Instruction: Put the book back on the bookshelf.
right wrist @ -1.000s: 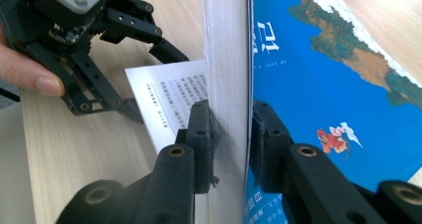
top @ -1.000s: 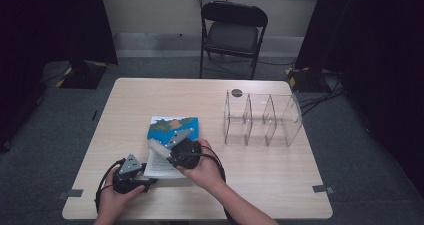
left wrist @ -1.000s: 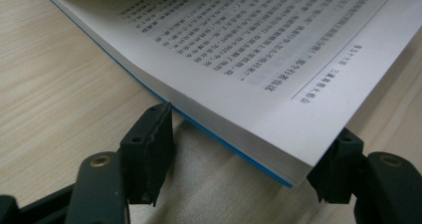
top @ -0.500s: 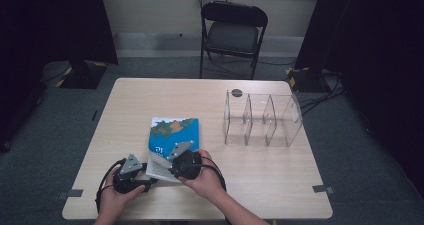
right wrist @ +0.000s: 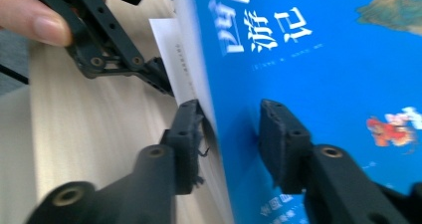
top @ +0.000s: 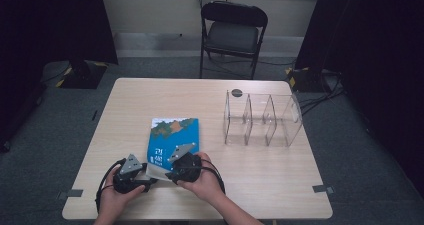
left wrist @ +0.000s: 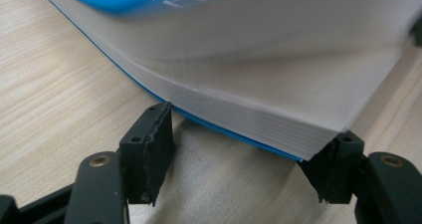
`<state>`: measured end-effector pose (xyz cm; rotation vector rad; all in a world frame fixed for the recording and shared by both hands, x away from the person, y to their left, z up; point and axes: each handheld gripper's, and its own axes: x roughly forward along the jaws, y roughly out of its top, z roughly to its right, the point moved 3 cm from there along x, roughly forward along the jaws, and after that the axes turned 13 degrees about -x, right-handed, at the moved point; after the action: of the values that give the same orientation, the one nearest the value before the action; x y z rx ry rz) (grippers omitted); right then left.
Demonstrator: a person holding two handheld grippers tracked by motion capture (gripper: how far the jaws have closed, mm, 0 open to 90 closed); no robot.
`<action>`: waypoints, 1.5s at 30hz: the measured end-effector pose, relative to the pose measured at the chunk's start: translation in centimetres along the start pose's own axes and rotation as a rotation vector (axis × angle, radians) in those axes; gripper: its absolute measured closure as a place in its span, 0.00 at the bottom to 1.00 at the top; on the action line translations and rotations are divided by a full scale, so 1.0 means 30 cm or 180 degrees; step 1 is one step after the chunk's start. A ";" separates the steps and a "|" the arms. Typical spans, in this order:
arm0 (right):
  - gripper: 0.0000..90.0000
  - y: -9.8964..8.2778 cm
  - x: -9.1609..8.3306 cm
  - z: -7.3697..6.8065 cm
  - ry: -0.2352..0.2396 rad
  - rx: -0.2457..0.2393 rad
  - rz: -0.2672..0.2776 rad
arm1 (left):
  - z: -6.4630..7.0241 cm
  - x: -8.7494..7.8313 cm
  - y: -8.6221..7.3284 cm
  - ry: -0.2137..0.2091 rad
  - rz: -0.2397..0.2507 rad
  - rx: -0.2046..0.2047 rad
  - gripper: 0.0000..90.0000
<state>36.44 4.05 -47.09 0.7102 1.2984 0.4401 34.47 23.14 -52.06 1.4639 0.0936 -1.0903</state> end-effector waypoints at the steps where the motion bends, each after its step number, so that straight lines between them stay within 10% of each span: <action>1: 0.67 -0.002 0.003 -0.002 0.0067 0.0055 0.0028 | 0.000 0.000 0.000 -0.0001 -0.0002 0.0004 0.38; 15: 0.29 -0.050 0.031 0.002 0.0018 -0.0151 0.0220 | -0.001 -0.001 0.000 -0.0004 -0.0013 0.0012 0.38; 25: 0.19 -0.054 0.060 -0.028 -0.0258 -0.0490 0.0157 | -0.001 -0.004 0.005 0.0021 -0.0090 0.0043 0.39; 45: 0.13 -0.065 0.100 -0.032 -0.0713 -0.0705 0.0144 | 0.018 -0.028 0.052 0.0002 -0.0094 0.0019 0.41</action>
<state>36.02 4.84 -50.69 0.5852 1.0071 0.5170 34.70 22.75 -50.26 1.4722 0.1126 -1.1148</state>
